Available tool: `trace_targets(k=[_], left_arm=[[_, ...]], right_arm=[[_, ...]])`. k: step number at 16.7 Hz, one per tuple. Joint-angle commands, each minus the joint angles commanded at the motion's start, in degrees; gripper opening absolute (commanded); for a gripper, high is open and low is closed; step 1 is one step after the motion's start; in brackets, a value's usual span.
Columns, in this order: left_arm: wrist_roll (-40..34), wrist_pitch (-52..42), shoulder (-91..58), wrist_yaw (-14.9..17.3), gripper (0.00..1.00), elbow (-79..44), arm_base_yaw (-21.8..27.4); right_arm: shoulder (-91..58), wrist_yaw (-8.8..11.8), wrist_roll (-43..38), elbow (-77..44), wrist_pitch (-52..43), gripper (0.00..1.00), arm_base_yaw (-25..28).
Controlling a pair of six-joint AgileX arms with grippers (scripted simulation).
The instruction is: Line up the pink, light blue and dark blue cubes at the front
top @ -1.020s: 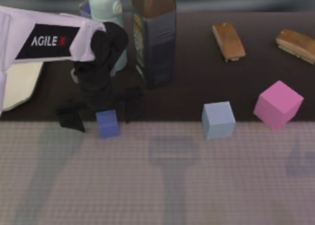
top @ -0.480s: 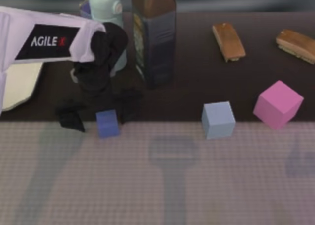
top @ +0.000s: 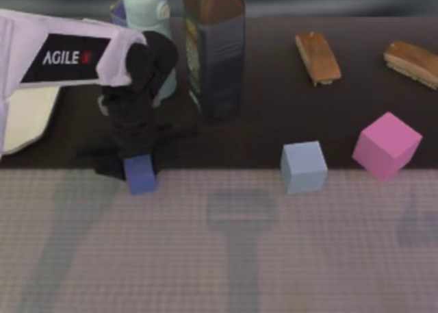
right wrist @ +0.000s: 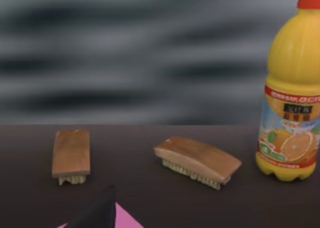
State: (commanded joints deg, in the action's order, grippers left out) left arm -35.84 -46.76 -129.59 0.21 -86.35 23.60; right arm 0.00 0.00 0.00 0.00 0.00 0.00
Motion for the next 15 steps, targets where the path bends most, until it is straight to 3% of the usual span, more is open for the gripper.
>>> trace_targets(k=[8, 15], left_arm=[[0.0, 0.0, 0.0, 0.0, 0.00, 0.0, 0.0], [0.6, -10.2, 5.3, -0.9, 0.00, -5.5, -0.9]], right_arm=[[0.0, 0.0, 0.0, 0.0, 0.0, 1.00, 0.0], [0.0, 0.0, 0.0, 0.0, 0.0, 1.00, 0.0]])
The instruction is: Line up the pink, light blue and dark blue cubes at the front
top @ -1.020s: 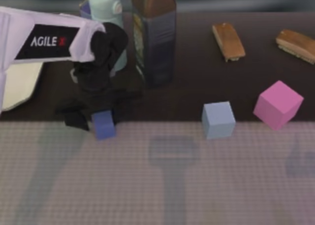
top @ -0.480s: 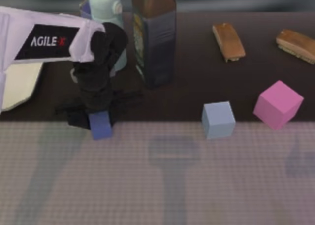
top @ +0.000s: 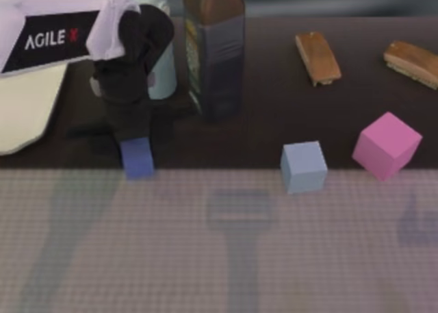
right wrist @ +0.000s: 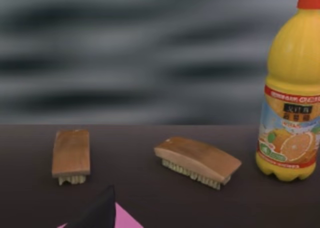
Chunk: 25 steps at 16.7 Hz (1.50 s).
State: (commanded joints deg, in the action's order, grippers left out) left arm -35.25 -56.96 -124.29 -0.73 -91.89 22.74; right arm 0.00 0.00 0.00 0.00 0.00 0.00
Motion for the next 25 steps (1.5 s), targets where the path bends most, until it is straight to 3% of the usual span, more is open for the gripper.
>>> trace_targets(k=[6, 10, 20, 22, 25], left_arm=[[0.0, -4.5, 2.3, 0.0, 0.00, -2.8, -0.4], [-1.3, -5.3, 1.1, 0.0, 0.00, -4.4, 2.1], [-18.5, -14.5, -7.2, 0.0, 0.00, -21.7, 30.6], [-20.5, -15.5, -7.9, -0.1, 0.00, -23.7, 33.6], [-21.0, -15.7, -8.0, -0.1, 0.00, -24.2, 34.2]], right_arm=[[0.0, 0.0, 0.0, 0.0, 0.0, 1.00, 0.0], [0.0, 0.0, 0.0, 0.0, 0.0, 1.00, 0.0], [0.0, 0.0, 0.0, 0.0, 0.0, 1.00, 0.0], [0.0, 0.0, 0.0, 0.0, 0.0, 1.00, 0.0], [0.0, 0.0, 0.0, 0.0, 0.0, 1.00, 0.0]])
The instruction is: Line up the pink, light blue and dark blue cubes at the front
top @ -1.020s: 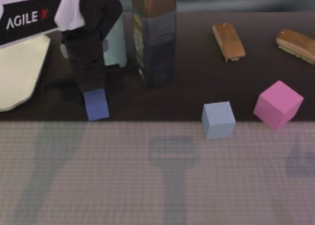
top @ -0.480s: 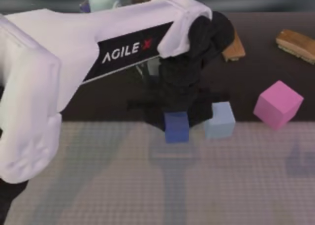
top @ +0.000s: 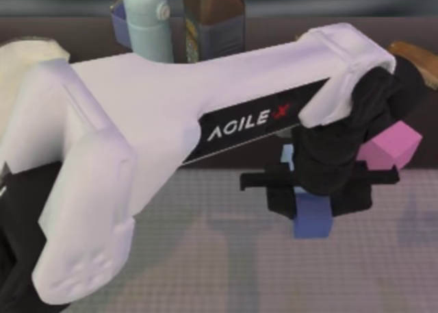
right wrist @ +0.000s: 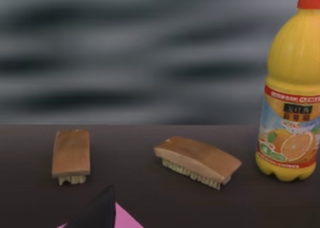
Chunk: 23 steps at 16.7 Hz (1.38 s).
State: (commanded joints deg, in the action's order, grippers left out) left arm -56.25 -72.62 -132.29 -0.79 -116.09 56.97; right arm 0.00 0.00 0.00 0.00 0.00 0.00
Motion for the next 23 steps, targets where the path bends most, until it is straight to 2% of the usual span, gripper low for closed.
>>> trace_targets(k=[4, 11, 15, 23], left_arm=[[0.2, 1.1, 0.1, 0.0, 0.00, 1.1, -0.1], [-0.2, 13.8, -2.5, 0.0, 0.00, 11.2, 0.2], [-0.2, 14.2, -2.6, 0.0, 0.00, 11.6, 0.2], [-0.2, 14.2, -2.6, 0.0, 0.60, 11.6, 0.2]], right_arm=[[0.0, 0.0, 0.0, 0.0, 0.0, 1.00, 0.0], [0.0, 0.0, 0.0, 0.0, 0.0, 1.00, 0.0], [0.0, 0.0, 0.0, 0.0, 0.0, 1.00, 0.0], [0.0, 0.0, 0.0, 0.0, 0.0, 1.00, 0.0]])
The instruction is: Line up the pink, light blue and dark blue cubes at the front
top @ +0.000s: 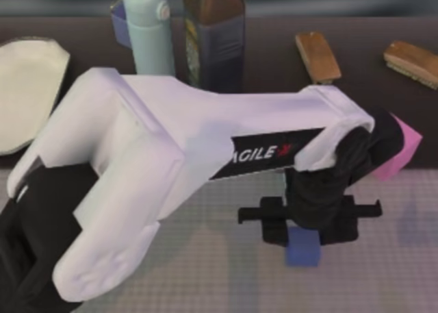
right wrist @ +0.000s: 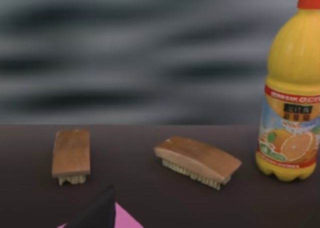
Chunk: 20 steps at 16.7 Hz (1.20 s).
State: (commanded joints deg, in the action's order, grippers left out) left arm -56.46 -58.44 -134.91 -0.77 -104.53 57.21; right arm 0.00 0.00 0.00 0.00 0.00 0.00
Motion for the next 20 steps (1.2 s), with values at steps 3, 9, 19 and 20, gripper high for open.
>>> trace_targets(k=[3, 9, 19, 20], left_arm=[[0.0, 0.0, 0.0, 0.0, 0.83, 0.0, 0.0], [0.0, 0.0, 0.0, 0.0, 1.00, 0.0, 0.0], [-0.2, -6.4, 1.4, 0.0, 1.00, -4.8, -0.5], [-0.3, -8.7, 1.9, 0.0, 1.00, -6.3, -0.6]], right_arm=[[0.0, 0.0, 0.0, 0.0, 0.0, 1.00, 0.0], [0.0, 0.0, 0.0, 0.0, 0.0, 1.00, 0.0], [0.0, 0.0, 0.0, 0.0, 0.0, 1.00, 0.0], [0.0, 0.0, 0.0, 0.0, 0.0, 1.00, 0.0]])
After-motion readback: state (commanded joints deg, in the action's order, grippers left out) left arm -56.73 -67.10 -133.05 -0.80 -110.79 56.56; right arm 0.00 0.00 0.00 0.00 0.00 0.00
